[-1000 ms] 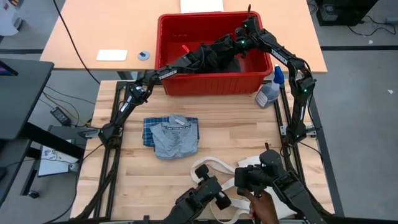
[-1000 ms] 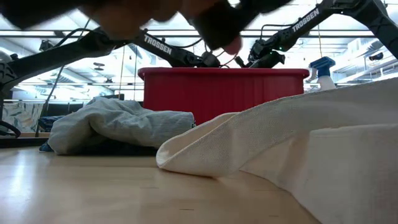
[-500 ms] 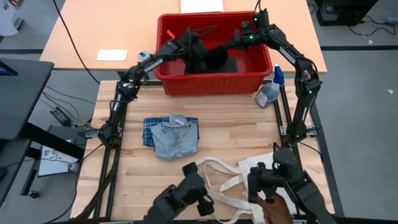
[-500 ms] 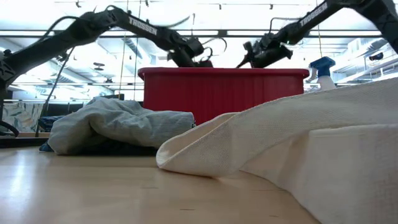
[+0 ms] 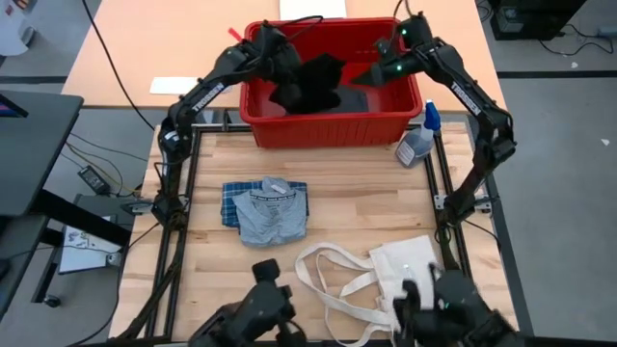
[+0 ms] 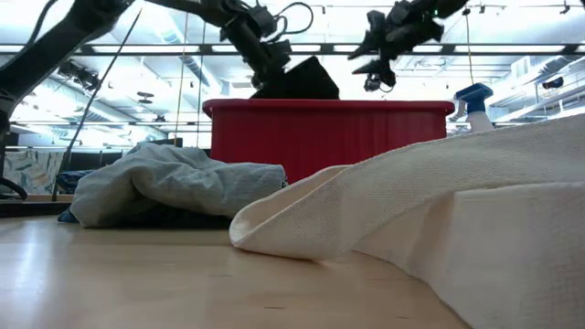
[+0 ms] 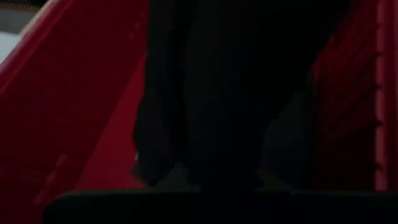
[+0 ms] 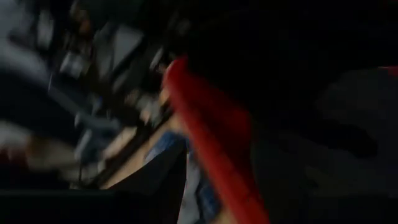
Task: Fold laundry
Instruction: Remove the black shirt from the red organizer bin, then remove the dark blue shirt from the red organizer bin
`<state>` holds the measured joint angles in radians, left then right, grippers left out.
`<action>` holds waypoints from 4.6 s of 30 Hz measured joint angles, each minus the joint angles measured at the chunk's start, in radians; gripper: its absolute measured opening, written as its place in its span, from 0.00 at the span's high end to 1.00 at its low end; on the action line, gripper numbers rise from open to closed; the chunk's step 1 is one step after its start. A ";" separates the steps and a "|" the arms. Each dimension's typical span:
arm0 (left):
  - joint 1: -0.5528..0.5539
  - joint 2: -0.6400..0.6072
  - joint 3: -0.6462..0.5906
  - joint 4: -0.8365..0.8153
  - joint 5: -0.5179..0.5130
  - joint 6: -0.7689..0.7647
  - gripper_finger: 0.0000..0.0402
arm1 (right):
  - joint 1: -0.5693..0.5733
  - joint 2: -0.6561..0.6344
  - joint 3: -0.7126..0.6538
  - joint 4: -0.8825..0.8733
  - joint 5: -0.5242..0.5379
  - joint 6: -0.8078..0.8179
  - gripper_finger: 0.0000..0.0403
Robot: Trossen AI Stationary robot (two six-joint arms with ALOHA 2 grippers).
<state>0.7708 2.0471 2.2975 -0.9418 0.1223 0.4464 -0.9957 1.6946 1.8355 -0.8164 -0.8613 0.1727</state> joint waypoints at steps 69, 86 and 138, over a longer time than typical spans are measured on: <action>-0.982 -0.750 -1.250 0.031 -0.370 -0.785 0.91 | 0.838 0.166 -0.615 0.661 0.664 0.141 0.55; -0.978 -0.769 -1.084 0.002 0.001 -0.907 0.17 | 0.857 -0.004 -0.592 0.269 0.631 0.226 0.55; -0.017 0.170 -0.007 0.278 0.130 -0.550 0.19 | 0.120 -0.241 -0.591 0.801 0.388 0.228 0.55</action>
<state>0.7538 2.2174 2.2907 -0.6638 0.2518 -0.1037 -0.8758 1.4537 1.2449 -0.0151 -0.4733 0.4010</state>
